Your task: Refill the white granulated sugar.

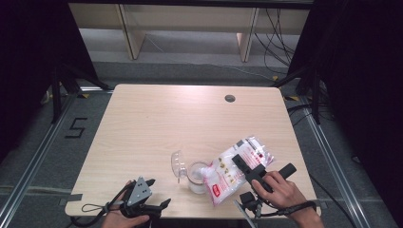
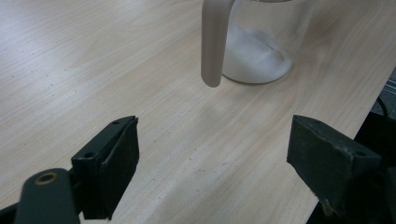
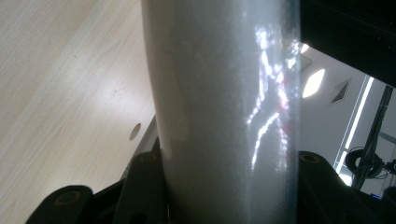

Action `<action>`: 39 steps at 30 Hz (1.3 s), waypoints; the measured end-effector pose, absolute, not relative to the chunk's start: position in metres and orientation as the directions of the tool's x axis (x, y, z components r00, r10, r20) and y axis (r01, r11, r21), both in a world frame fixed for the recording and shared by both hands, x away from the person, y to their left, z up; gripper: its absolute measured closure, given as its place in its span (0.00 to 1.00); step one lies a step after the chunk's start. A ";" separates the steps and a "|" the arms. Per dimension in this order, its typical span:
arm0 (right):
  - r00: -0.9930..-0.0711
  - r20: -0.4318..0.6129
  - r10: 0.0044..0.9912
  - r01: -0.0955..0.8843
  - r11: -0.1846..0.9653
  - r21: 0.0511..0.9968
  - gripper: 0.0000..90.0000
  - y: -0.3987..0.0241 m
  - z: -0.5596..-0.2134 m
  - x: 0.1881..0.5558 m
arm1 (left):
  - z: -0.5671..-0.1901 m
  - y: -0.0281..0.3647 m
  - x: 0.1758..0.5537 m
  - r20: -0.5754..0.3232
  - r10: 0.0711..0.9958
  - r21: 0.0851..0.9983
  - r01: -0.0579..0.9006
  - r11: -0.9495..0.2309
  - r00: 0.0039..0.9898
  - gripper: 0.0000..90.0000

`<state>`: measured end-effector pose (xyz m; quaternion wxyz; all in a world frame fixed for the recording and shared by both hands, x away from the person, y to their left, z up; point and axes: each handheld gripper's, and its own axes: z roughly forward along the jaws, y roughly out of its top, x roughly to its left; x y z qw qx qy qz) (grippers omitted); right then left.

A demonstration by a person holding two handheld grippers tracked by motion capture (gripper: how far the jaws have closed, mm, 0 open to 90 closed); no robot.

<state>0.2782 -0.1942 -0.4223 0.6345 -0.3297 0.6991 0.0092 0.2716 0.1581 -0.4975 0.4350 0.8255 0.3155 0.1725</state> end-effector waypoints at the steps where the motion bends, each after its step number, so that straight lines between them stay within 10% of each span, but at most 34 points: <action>1: 0.022 -0.893 -0.449 -0.473 0.782 -0.405 0.70 -0.194 -0.422 0.278 | -0.497 0.160 0.273 0.039 0.663 0.814 0.361 -0.456 0.748 0.18; 39: 0.069 -0.856 -0.512 -0.516 0.716 -0.470 0.71 -0.191 -0.415 0.280 | -0.497 0.159 0.271 0.030 0.676 0.826 0.362 -0.432 0.737 0.18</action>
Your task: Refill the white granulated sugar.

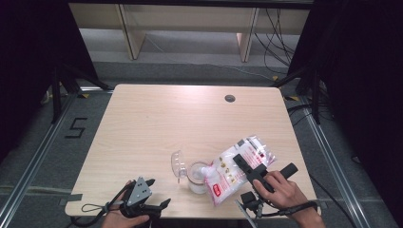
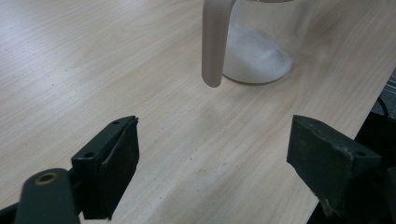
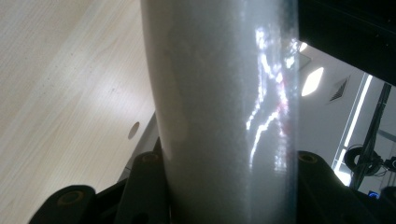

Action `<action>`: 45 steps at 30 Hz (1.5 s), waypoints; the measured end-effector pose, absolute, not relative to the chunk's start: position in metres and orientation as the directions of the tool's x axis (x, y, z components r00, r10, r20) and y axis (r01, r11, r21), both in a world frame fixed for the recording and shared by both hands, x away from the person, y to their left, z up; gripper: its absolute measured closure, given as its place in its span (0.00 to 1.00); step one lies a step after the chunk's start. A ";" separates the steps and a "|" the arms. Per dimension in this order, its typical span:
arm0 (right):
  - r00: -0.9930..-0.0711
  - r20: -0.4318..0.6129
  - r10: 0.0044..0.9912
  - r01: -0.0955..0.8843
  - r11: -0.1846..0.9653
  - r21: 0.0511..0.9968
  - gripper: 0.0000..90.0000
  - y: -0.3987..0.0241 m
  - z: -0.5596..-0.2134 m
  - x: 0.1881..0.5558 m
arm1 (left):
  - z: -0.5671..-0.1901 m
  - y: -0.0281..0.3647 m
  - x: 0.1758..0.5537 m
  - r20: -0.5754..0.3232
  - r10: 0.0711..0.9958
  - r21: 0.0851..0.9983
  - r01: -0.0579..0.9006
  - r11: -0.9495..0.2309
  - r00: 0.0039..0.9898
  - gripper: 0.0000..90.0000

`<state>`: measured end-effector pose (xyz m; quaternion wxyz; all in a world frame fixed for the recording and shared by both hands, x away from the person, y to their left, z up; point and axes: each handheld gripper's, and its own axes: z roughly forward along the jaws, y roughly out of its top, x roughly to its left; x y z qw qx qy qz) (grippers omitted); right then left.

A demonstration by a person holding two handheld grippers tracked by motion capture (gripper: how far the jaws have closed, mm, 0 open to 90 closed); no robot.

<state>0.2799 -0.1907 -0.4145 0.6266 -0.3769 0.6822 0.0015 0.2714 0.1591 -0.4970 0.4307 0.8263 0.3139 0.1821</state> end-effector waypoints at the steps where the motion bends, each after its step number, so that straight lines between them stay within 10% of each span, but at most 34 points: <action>1: 0.018 -0.902 -0.432 -0.469 0.793 -0.389 0.71 -0.196 -0.420 0.277 | -0.497 0.159 0.271 0.031 0.676 0.826 0.362 -0.433 0.737 0.18; 45: 0.010 -0.902 -0.432 -0.474 0.792 -0.384 0.73 -0.197 -0.419 0.277 | -0.497 0.159 0.272 0.029 0.675 0.827 0.362 -0.431 0.737 0.18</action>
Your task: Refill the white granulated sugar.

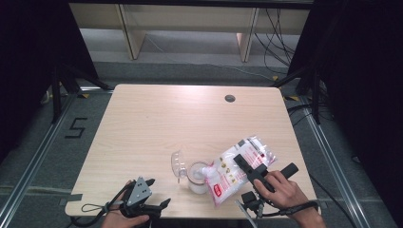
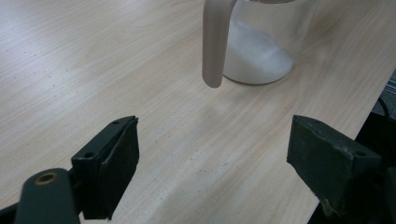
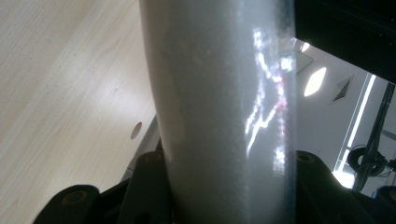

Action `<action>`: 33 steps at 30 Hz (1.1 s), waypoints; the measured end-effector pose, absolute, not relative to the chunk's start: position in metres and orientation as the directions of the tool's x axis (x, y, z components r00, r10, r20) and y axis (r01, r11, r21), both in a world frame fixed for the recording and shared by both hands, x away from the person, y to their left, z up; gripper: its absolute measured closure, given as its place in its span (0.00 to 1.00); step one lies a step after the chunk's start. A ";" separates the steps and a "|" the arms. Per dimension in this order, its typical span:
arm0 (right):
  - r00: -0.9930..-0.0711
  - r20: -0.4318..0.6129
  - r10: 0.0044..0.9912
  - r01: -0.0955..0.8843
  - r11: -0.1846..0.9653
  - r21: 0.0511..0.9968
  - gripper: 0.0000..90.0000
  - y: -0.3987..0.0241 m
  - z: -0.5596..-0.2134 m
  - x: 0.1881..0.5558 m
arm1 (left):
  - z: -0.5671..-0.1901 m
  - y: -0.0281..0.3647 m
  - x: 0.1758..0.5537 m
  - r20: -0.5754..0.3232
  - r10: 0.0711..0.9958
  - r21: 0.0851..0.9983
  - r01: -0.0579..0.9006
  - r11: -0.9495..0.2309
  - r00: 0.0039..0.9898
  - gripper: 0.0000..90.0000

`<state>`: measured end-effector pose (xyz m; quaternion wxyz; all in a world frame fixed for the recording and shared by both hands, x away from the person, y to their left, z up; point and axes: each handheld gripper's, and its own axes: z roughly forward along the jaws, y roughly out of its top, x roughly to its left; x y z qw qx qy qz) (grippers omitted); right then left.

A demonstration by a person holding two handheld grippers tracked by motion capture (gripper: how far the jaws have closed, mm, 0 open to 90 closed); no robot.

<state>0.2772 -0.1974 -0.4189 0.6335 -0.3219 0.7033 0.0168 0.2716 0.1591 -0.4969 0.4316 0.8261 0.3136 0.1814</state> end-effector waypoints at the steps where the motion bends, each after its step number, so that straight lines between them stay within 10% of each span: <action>1: 0.009 -0.902 -0.431 -0.475 0.792 -0.383 0.73 -0.197 -0.419 0.277 | -0.497 0.159 0.272 0.030 0.674 0.826 0.361 -0.432 0.738 0.18; 33: 0.020 -0.900 -0.435 -0.478 0.786 -0.391 0.73 -0.198 -0.418 0.277 | -0.497 0.159 0.272 0.025 0.675 0.829 0.362 -0.426 0.737 0.18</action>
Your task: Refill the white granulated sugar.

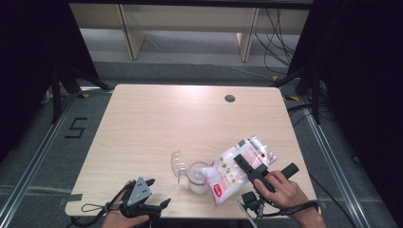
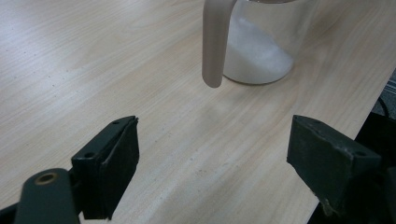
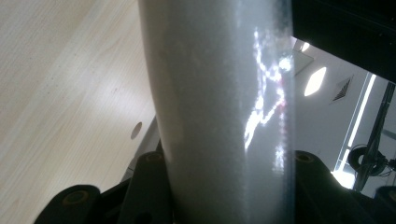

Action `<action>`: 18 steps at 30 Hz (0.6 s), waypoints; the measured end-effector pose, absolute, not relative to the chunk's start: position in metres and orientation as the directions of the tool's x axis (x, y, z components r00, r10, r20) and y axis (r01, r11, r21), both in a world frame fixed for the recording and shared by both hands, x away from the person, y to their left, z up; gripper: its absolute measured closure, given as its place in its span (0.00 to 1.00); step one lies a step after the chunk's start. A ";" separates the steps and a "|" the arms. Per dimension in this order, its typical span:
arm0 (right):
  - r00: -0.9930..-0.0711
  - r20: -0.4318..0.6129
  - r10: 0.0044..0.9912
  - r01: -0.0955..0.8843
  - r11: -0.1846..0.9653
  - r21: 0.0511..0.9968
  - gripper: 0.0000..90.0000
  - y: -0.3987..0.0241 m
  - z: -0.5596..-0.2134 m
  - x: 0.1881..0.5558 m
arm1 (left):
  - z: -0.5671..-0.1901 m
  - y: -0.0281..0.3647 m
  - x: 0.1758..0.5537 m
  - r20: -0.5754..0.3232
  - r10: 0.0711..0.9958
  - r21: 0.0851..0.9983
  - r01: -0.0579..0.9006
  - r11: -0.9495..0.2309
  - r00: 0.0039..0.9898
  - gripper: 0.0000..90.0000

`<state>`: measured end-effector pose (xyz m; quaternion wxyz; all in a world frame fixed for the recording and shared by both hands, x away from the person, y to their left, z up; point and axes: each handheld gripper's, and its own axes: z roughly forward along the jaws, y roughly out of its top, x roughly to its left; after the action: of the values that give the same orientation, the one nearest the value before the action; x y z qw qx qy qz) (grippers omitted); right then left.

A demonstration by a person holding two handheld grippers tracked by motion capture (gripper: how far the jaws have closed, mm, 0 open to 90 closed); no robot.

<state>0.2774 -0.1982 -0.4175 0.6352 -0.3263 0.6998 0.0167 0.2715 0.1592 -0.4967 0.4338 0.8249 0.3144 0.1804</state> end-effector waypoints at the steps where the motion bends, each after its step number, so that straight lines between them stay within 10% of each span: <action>1: 0.017 -0.901 -0.434 -0.478 0.788 -0.389 0.73 -0.198 -0.417 0.277 | -0.497 0.159 0.272 0.024 0.676 0.830 0.363 -0.425 0.737 0.18; 18: 0.010 -0.899 -0.437 -0.479 0.787 -0.388 0.74 -0.197 -0.418 0.276 | -0.497 0.159 0.272 0.027 0.675 0.826 0.364 -0.431 0.738 0.18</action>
<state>0.2763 -0.1971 -0.4179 0.6316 -0.3256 0.7034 0.0163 0.2717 0.1592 -0.4969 0.4312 0.8264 0.3141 0.1802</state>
